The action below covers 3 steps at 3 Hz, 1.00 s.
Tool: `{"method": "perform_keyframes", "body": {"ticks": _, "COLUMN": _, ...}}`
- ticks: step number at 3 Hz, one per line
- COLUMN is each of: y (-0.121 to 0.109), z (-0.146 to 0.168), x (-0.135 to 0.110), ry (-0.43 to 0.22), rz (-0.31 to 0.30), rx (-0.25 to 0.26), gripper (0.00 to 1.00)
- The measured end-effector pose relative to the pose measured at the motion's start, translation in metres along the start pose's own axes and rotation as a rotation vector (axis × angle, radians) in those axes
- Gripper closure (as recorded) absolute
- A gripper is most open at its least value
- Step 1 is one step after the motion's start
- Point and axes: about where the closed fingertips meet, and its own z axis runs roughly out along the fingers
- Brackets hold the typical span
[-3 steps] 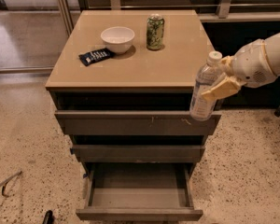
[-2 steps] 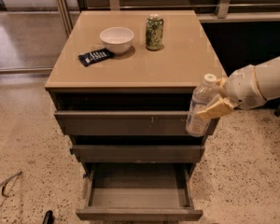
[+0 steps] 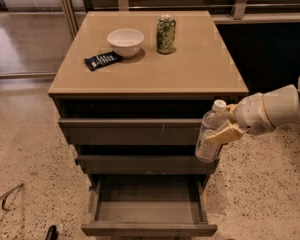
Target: Place blue plastic bottle into bottom drawer
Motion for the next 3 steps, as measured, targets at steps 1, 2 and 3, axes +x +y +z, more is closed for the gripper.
{"method": "perform_keyframes", "body": {"ticks": 1, "y": 0.005, "z": 0.036, "x": 0.039, "ry": 0.008, "rz": -0.012, "rx": 0.01, "gripper": 1.0}}
{"method": "perform_keyframes", "body": {"ticks": 2, "y": 0.013, "z": 0.072, "x": 0.076, "ry": 0.013, "rz": -0.011, "rx": 0.013, "gripper": 1.0}}
{"method": "perform_keyframes", "body": {"ticks": 3, "y": 0.029, "z": 0.117, "x": 0.118, "ry": -0.02, "rz": -0.004, "rx": -0.007, "gripper": 1.0}}
